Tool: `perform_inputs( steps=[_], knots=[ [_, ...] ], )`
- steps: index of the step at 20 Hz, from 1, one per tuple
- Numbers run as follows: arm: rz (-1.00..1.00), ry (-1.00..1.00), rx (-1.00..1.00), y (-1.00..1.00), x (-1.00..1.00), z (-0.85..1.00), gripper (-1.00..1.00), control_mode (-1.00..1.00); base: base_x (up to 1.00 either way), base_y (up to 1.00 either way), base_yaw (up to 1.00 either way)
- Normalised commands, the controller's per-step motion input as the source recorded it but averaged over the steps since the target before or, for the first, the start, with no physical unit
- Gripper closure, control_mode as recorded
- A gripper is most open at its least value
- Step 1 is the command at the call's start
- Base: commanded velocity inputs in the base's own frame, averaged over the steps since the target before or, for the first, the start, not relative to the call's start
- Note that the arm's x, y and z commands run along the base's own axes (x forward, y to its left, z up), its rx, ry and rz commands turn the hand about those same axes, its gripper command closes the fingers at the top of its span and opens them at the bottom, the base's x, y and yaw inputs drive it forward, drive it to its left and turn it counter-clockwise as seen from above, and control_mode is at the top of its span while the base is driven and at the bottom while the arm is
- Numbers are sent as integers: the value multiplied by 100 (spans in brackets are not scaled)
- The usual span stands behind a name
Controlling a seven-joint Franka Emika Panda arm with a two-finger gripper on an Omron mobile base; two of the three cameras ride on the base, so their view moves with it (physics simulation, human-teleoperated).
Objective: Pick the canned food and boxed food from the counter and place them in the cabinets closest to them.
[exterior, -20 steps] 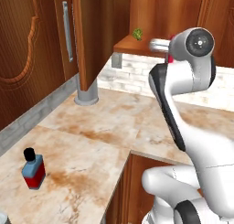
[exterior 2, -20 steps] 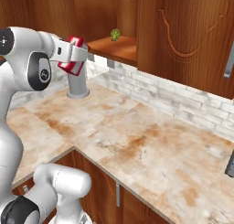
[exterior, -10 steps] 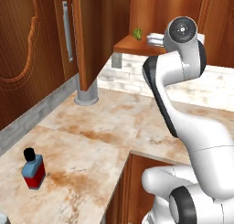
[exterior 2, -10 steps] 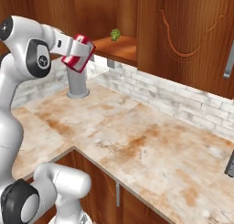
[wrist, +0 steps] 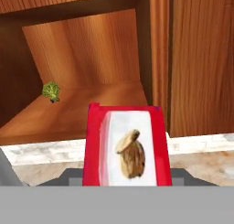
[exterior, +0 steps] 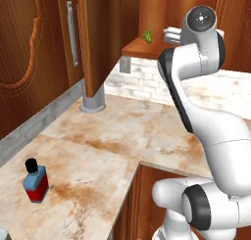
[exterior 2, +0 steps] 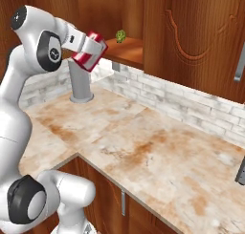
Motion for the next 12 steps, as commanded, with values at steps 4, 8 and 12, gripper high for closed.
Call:
perform_inputs(
  steps=[4,8,12],
  knots=[
    [-2,2,1,-8,8,3,100,-100,0,0,0],
    [0,0,0,0,0,0,100,-100,0,0,0],
    [0,0,0,0,9,0,100,-100,0,0,0]
  ],
)
